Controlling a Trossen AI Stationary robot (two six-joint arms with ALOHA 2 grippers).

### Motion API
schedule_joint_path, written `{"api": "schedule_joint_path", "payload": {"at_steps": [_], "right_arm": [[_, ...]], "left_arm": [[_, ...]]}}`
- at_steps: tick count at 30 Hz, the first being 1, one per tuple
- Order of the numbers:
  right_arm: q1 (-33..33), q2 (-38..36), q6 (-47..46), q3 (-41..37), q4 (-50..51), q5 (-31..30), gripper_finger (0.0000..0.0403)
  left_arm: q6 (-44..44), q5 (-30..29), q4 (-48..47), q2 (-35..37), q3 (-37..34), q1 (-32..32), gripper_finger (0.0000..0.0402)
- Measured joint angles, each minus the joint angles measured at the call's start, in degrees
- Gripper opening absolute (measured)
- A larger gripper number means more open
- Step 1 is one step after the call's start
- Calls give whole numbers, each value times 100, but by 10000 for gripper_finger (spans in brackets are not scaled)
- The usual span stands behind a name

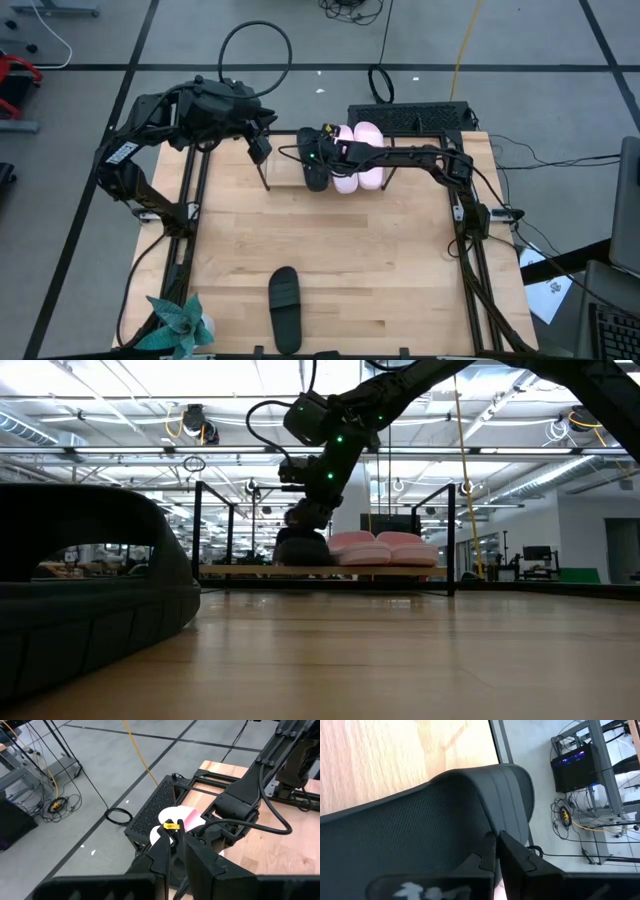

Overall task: Pick and place slides into the shelf
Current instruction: Put the right black slide on the shelf

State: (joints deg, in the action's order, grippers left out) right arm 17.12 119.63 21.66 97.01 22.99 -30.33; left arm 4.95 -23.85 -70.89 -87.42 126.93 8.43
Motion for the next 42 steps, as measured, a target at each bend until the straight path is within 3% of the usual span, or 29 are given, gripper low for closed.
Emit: {"api": "schedule_joint_path", "payload": {"at_steps": [25, 42], "right_arm": [[-28, -7, 23, 7, 567, -613, 0], [-28, -4, 43, -2, 512, -556, 6]], "left_arm": [[-14, 0, 76, 0, 0, 0, 51], [-129, 0, 61, 0, 0, 0, 51]]}}
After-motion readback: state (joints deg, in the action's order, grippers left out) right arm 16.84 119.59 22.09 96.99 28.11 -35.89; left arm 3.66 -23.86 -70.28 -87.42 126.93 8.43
